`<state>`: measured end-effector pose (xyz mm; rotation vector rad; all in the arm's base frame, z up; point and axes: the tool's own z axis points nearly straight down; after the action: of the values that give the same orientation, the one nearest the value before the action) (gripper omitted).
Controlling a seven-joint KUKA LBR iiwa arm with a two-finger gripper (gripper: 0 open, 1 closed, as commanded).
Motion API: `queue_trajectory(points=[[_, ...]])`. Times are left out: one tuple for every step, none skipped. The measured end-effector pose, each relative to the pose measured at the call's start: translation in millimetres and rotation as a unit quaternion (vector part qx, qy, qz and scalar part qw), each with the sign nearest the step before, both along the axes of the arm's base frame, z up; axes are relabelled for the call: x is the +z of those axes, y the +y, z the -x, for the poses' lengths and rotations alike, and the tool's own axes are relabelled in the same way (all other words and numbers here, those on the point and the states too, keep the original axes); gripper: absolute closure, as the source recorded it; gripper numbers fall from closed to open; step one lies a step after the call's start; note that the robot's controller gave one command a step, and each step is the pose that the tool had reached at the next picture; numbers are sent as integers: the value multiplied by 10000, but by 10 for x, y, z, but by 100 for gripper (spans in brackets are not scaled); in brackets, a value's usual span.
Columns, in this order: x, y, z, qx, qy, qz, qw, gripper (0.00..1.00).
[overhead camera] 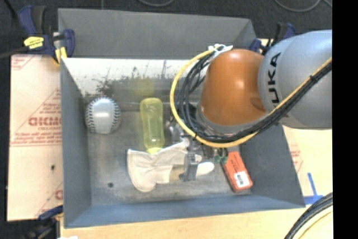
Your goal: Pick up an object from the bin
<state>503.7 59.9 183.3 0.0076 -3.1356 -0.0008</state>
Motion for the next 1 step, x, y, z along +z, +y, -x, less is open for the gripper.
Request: queue_trajectory(points=[[43, -3, -17, -8, -41, -3, 10000, 0]])
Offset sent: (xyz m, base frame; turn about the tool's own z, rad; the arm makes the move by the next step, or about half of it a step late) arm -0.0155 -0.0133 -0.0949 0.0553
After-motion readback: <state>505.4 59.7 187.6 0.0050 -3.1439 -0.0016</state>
